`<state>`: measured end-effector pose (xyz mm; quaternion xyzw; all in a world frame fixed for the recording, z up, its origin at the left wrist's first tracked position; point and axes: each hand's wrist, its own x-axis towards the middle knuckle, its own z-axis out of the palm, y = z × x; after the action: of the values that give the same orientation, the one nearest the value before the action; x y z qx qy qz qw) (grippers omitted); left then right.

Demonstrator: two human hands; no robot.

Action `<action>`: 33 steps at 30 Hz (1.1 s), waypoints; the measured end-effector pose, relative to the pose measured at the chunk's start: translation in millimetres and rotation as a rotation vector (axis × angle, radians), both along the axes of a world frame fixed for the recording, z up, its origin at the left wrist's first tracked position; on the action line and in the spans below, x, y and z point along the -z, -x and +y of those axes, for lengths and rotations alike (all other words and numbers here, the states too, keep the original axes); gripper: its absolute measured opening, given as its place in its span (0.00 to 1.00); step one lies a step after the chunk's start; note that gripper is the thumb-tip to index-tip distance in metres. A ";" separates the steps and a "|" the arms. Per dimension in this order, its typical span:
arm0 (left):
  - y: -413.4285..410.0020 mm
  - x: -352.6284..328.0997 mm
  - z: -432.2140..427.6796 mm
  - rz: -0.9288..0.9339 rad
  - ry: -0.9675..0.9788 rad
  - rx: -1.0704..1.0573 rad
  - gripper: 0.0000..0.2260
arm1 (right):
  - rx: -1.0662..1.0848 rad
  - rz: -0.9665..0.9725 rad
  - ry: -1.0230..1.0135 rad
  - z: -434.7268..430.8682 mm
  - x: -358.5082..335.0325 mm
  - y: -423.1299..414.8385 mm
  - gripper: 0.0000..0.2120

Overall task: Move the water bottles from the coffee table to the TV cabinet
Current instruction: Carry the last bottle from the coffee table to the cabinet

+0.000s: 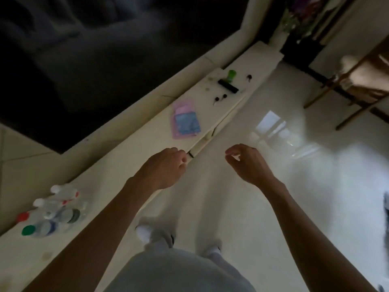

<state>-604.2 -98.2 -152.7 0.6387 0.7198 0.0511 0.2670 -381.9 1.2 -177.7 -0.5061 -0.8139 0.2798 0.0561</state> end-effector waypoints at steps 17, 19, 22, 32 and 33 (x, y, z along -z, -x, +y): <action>-362.0 -59.1 112.6 0.121 -0.163 0.811 0.12 | 0.694 -0.013 -0.163 -66.3 -61.4 -374.9 0.12; -393.2 -58.3 123.3 0.136 -0.173 0.900 0.12 | 0.742 -0.052 -0.157 -71.5 -63.6 -394.1 0.13; -430.7 -54.1 145.9 0.169 -0.179 1.030 0.13 | 0.806 -0.116 -0.127 -72.0 -64.5 -421.9 0.13; -516.7 -36.3 275.2 0.127 -0.171 1.207 0.12 | 1.022 -0.250 0.019 -16.3 -68.8 -499.0 0.14; -524.0 -37.6 289.7 0.107 -0.181 1.217 0.12 | 1.033 -0.259 0.033 -6.4 -70.8 -503.4 0.14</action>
<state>-80.2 191.5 -115.1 0.9566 0.2316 -0.0816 0.1568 121.6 -5.2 -106.9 -0.8721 -0.4545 0.1636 0.0777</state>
